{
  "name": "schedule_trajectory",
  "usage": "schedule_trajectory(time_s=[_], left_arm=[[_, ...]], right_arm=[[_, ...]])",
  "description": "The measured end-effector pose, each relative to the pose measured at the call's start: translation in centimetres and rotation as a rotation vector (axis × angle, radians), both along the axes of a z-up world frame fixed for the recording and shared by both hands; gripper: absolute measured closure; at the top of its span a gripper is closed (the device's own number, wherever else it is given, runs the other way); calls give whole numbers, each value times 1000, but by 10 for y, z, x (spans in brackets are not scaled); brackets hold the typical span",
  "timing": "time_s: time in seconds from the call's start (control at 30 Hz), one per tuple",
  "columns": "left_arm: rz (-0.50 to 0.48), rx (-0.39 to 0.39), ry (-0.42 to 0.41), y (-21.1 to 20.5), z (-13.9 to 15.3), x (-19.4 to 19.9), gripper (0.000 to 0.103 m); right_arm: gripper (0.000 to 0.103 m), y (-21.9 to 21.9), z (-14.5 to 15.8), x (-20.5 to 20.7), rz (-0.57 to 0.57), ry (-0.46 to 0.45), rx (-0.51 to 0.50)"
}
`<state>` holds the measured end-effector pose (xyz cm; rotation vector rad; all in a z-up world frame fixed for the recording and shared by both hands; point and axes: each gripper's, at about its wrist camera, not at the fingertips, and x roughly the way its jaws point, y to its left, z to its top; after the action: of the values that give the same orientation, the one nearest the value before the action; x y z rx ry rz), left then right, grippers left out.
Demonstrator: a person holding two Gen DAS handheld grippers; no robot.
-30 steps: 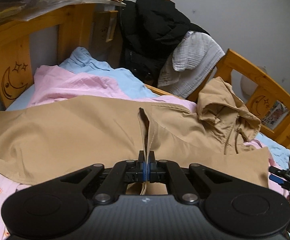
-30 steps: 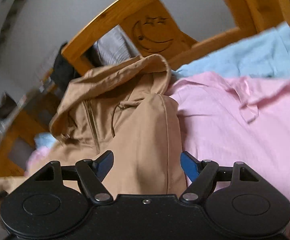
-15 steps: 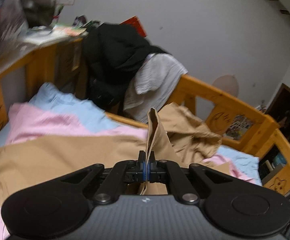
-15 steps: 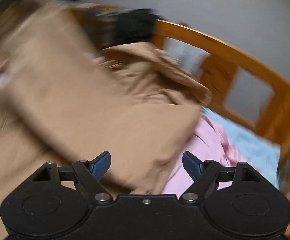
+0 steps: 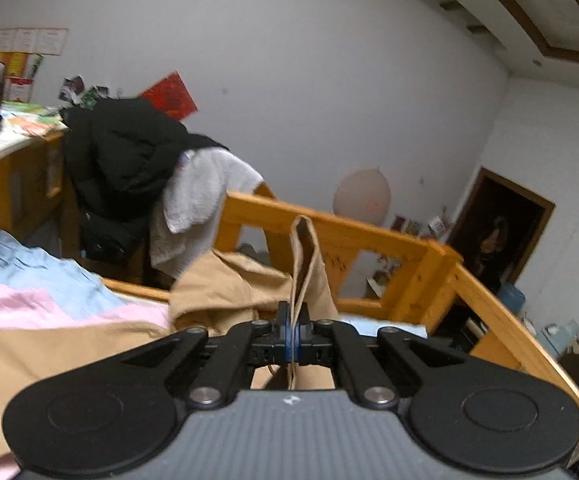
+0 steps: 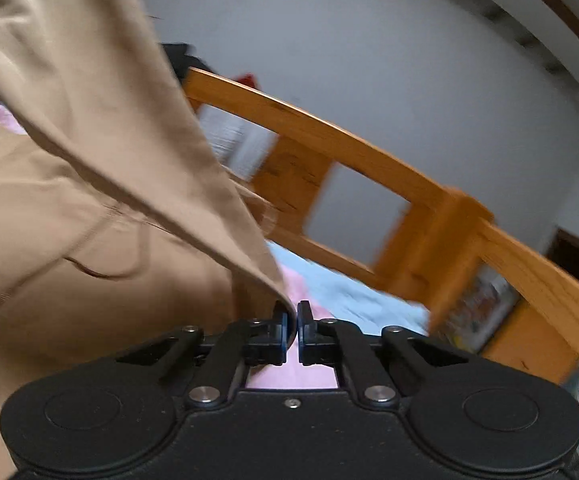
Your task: Fold large clothes
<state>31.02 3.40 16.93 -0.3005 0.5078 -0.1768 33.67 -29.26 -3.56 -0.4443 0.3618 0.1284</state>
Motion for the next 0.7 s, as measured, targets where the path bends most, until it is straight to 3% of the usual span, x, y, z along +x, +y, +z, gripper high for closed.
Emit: schedule_trajectory(time_s=[0.17,0.27,0.33,0.4,0.47,0.57,0.7], left_arm=[[12,27,138,-12,-69,12,103],[37,69,280,-9,-134,25,103],[46,63,342,-3,-168,30,103],[58,72,392,3,-197,32,103],[65,92,415,6,-215,31,103],[80,109,422,13,-223,27,103],[76,112,433,17,-222,27,102]], right_arm=[[99,-40,-24,5,-106,113,103],[99,-43,-44,6,-109,132,55],[95,-44,-51,11,-102,152,27],[78,-47,-53,10,-87,196,21],[61,-57,-52,15,-47,265,43],[56,-60,-35,-6,-17,306,43],[48,-62,-1,1,16,256,108]])
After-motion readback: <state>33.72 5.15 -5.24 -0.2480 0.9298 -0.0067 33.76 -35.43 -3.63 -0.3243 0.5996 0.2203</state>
